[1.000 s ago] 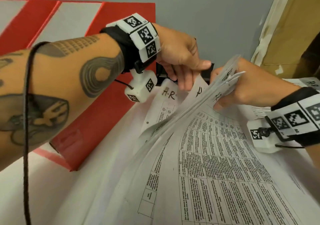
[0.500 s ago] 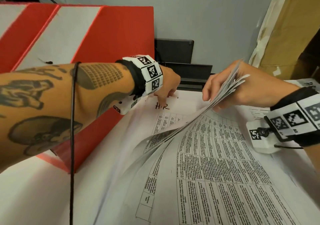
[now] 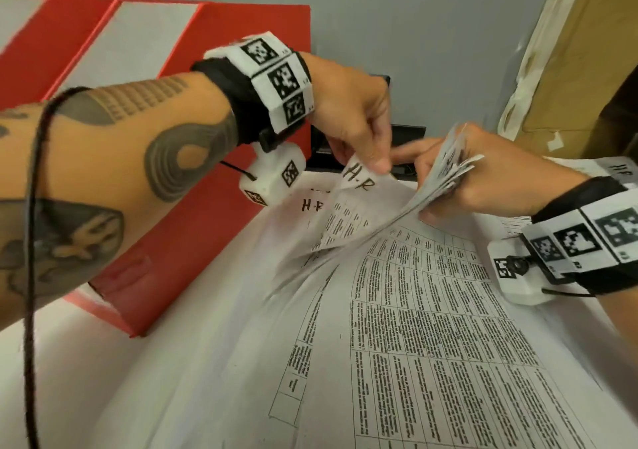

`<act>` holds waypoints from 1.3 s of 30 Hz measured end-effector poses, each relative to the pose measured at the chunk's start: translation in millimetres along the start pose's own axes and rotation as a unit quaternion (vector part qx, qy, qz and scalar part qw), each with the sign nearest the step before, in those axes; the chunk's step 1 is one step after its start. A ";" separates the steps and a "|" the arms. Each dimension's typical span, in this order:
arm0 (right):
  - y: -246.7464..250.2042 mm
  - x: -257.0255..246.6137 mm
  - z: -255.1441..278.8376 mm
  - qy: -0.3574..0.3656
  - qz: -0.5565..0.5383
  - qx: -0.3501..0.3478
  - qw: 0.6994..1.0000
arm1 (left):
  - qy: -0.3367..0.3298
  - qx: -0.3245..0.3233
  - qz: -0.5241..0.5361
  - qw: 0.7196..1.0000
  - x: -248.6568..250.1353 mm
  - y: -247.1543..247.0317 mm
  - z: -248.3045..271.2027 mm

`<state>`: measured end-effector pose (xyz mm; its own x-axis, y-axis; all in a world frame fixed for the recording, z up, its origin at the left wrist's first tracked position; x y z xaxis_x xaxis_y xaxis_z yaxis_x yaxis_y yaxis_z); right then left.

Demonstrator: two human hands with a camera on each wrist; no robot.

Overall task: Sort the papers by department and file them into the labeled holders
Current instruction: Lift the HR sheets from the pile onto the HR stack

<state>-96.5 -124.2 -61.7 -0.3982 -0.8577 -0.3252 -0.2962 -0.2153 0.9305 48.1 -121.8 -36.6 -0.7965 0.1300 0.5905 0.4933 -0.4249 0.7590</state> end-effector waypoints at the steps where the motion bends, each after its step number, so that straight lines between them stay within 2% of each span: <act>1: 1.2 3.9 -0.4 -0.008 0.003 0.008 1.000 | -0.017 -0.015 0.068 0.997 3.7 -2.0 2.4; 3: 4.2 14.0 -1.7 -0.033 -0.004 0.030 0.999 | -0.019 -0.001 0.174 0.985 7.8 -1.1 1.7; 5: 6.6 16.4 -1.9 -0.039 -0.015 0.041 0.998 | 0.010 0.048 0.204 0.978 1.8 5.7 -4.8; 6: 7.0 14.1 -1.8 -0.028 -0.013 0.036 0.999 | 0.027 0.065 0.167 0.983 -4.1 6.6 -8.4; 8: 4.4 6.2 0.4 0.009 -0.010 0.007 1.000 | 0.068 0.044 -0.033 0.996 -23.0 0.6 -18.2; 9: 3.2 4.3 1.4 0.021 -0.016 -0.004 1.000 | 0.106 0.012 -0.152 0.983 -35.8 -6.3 -22.2; 10: 2.9 3.8 1.8 0.028 -0.022 -0.011 0.999 | 0.151 -0.026 -0.250 0.956 -49.1 -14.4 -25.3; 11: 3.4 4.1 1.3 0.032 -0.029 -0.012 0.999 | 0.189 -0.056 -0.309 0.930 -59.2 -21.1 -27.2; 13: 4.3 4.5 -0.2 0.040 -0.043 -0.012 0.998 | 0.215 -0.068 -0.345 0.911 -65.7 -29.2 -30.9; 18: 4.9 1.1 -0.7 0.055 -0.048 -0.024 0.997 | 0.191 -0.019 -0.337 0.922 -56.9 -18.0 -32.3; 22: 6.3 1.0 0.3 0.040 -0.042 -0.009 0.998 | 0.169 -0.003 -0.362 0.917 -38.8 -10.2 -27.2; 24: 5.4 3.3 -0.7 0.021 -0.048 0.007 0.999 | 0.163 0.025 -0.361 0.918 -24.7 -2.9 -19.5; 26: 3.1 2.5 -1.7 0.012 -0.039 0.016 0.999 | 0.134 0.046 -0.298 0.944 -10.3 3.9 -11.0; 28: 0.4 -1.8 -2.2 0.016 -0.027 0.010 0.999 | 0.075 0.031 -0.176 0.981 1.5 4.6 -6.1; 29: -0.8 -3.2 -2.0 0.019 -0.024 0.004 1.000 | 0.042 0.021 -0.125 0.991 6.5 3.9 -3.5; 32: 0.5 1.4 -1.6 0.012 -0.016 0.008 1.000 | -0.027 -0.007 0.010 1.000 16.9 -1.0 3.7; 35: 4.0 11.4 -3.5 -0.002 -0.017 0.023 1.000 | -0.006 0.015 0.121 0.993 10.7 4.6 -0.6; 37: 6.4 10.5 -4.0 0.006 -0.024 0.024 0.999 | 0.031 0.034 0.069 0.997 -1.7 6.1 -7.6; 39: 5.0 3.7 -2.2 0.021 -0.025 0.006 0.999 | 0.072 0.016 -0.088 0.993 -19.3 -0.4 -17.1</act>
<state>-97.5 -129.5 -57.9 -0.3462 -0.8647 -0.3640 -0.3259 -0.2530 0.9109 57.3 -139.4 -53.0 -0.9122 0.0690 0.4038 0.3505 -0.3787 0.8566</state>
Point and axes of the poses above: each hand's wrist, its own z-axis away from the middle knuckle, its own y-axis out of the back of the hand, x = y × z, the point moved 6 cm from there along -z, towards the middle knuckle, and after that the axes turned 13 degrees about z, right-handed, at the moved point
